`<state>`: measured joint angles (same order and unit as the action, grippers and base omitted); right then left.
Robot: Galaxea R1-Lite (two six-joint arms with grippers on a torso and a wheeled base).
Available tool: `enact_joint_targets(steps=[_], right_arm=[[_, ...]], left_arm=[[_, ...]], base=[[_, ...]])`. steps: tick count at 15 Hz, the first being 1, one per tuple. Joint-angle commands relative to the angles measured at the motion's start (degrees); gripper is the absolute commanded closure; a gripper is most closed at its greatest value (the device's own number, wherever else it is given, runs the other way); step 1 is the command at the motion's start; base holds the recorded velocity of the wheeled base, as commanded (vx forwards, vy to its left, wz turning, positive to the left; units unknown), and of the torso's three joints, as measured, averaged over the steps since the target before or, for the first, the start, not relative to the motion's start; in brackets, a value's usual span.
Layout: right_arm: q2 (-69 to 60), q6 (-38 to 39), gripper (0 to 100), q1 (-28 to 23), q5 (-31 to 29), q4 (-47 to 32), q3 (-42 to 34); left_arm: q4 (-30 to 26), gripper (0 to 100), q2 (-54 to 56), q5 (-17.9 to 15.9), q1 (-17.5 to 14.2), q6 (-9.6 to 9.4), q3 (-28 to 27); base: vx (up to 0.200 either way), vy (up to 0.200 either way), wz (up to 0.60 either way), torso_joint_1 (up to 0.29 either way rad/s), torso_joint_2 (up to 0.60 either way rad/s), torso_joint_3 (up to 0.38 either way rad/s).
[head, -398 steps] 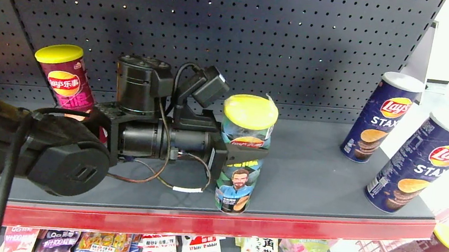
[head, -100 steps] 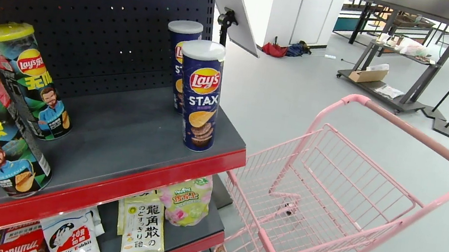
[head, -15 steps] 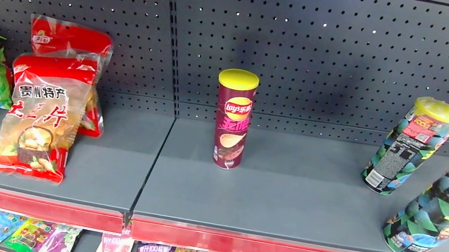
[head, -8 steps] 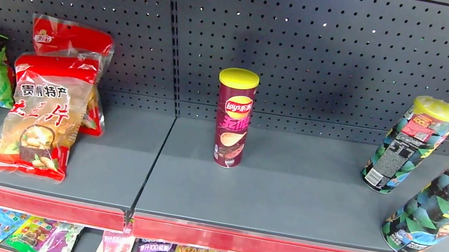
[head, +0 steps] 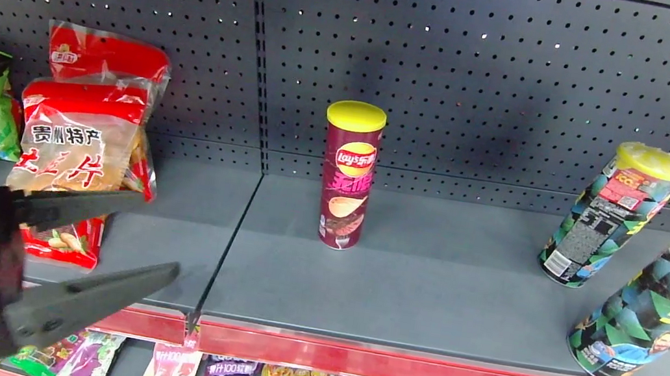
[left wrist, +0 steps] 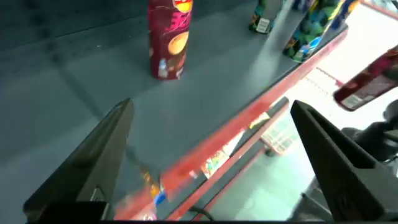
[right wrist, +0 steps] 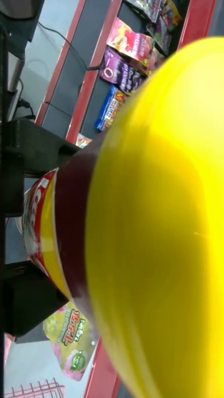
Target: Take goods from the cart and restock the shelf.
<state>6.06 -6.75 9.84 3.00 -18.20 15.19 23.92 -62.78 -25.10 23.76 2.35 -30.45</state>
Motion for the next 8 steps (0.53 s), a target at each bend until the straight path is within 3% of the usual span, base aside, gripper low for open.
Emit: enact_joint_targets(steps=[1,3,8], right_arm=[[0.18,-0.01,100,0.09,-0.01,0.01,0.02],[0.09,-0.01,100,0.01,-0.01,-0.08,0.02],[-0.26,-0.01,100,0.01,-0.01,0.01,-0.60]], left_arm=[[7.90,0,-23.18,-4.26,1.82,-3.76,-9.10],[8.07,0,-29.33,-4.26,1.82,-5.43,-13.23],[7.99,0,-38.47,-5.31,1.73,-5.60,-24.92]], base=[[0.000,0.000,0.00,0.000,0.00,0.000],[0.000,0.000,0.00,0.000,0.00,0.000],[0.000,0.000,0.00,0.000,0.00,0.000]])
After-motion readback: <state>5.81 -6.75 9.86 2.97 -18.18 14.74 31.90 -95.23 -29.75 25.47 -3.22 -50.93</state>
